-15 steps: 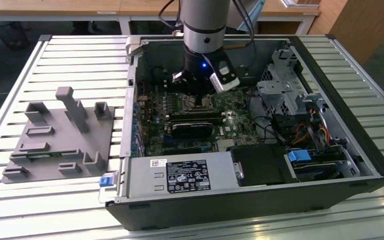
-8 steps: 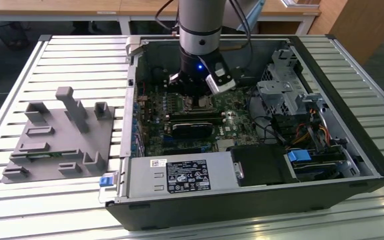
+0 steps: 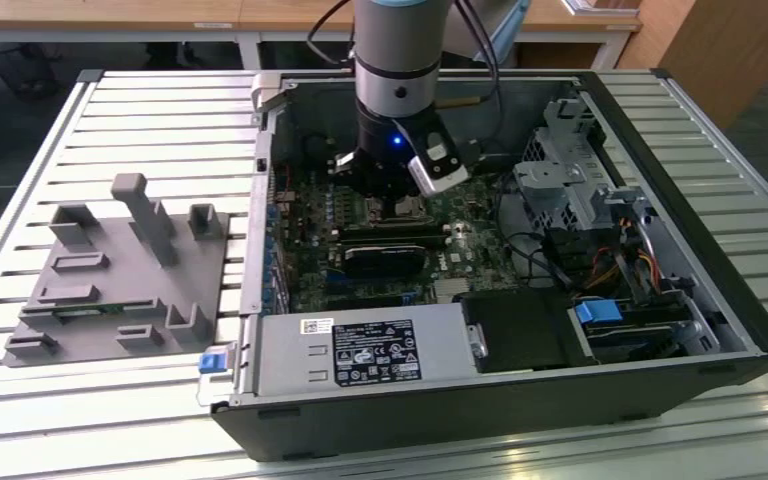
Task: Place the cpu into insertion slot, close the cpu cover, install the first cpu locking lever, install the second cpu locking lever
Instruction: 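Install the second cpu locking lever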
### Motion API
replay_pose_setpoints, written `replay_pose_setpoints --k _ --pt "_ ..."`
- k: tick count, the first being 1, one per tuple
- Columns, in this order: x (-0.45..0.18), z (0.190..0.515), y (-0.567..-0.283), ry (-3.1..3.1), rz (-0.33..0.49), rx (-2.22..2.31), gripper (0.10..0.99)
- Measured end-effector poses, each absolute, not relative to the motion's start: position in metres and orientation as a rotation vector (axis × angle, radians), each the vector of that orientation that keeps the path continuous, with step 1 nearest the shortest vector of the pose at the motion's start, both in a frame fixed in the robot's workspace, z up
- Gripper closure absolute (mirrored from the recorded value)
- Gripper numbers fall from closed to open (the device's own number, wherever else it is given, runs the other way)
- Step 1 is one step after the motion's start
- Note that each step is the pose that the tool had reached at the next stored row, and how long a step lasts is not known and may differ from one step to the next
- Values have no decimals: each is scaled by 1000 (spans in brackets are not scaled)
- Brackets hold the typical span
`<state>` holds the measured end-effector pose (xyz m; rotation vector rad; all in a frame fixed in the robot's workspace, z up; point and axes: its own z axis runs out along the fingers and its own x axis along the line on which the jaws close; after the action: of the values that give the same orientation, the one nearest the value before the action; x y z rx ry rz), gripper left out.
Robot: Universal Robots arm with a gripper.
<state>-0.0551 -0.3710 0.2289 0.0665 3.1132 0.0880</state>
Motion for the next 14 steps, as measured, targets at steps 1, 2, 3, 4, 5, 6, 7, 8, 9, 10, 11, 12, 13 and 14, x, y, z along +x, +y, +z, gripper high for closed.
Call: replay_pose_setpoints --k 1,2,3,4,5,6,7,8,9,10,11,12,13,14 --pt "-57 229 -371 3113 89 66 965" --pt "-58 228 -371 3113 90 67 965" --pt "-60 228 -371 3113 91 67 965" --pt "-61 227 -371 3113 92 67 965" --pt "-61 226 -371 3113 95 67 965" --pt "-62 224 -371 3113 98 67 965" --pt "-62 223 -371 3113 101 67 965" --pt "-62 221 -371 3113 104 67 965" --pt "-62 220 -371 3113 107 67 965" --pt "-63 218 -371 3113 110 67 965" --pt "-63 216 -371 3113 113 67 965" --pt "-63 215 -371 3113 117 67 965" --pt "-63 215 -372 3113 121 67 965" --pt "-64 215 -373 3112 124 67 965"
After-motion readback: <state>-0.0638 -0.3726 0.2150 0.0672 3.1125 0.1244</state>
